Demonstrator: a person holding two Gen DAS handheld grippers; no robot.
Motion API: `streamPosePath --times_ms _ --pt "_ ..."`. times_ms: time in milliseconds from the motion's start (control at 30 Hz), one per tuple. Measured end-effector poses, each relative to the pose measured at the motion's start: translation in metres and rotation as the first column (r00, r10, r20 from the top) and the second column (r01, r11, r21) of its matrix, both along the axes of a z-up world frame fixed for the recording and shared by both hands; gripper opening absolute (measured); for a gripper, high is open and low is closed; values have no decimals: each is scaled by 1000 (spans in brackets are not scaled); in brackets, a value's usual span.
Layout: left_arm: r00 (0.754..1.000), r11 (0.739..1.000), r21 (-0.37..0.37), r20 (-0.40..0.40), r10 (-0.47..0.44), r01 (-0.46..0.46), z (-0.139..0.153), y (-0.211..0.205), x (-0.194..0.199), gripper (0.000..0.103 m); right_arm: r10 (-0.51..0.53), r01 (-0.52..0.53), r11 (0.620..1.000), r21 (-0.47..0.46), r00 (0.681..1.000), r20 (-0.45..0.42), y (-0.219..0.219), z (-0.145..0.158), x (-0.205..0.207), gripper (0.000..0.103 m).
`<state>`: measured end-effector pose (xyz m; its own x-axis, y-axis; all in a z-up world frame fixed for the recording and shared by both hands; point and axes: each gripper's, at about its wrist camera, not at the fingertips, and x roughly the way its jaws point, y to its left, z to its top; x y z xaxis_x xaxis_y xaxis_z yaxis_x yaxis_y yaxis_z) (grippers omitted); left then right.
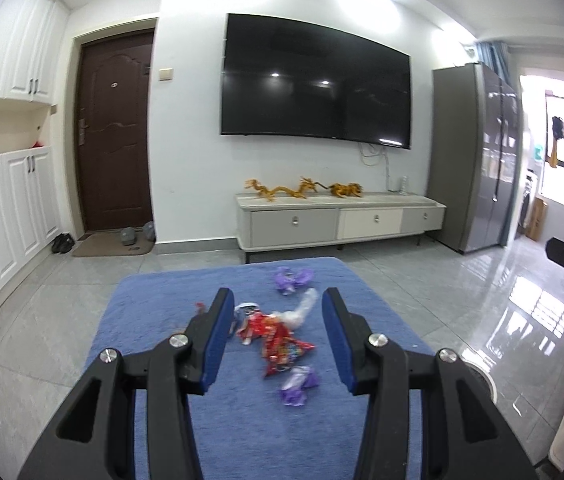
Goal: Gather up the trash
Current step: 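Move both tools back over the remaining trash on the rug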
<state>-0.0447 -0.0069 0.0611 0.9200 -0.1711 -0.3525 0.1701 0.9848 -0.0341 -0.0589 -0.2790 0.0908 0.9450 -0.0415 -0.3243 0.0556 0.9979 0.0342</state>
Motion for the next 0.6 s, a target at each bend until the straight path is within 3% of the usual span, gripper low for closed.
streamPosePath --times_ms 367,600 --pt "996 994 -54 -21 92 -93 -10 46 10 44 -29 30 999 -23 999 28 24 -3 5 93" --pt "989 986 -75 -45 142 -145 -20 66 19 44 18 -18 1000 -6 1000 20 32 -10 12 96"
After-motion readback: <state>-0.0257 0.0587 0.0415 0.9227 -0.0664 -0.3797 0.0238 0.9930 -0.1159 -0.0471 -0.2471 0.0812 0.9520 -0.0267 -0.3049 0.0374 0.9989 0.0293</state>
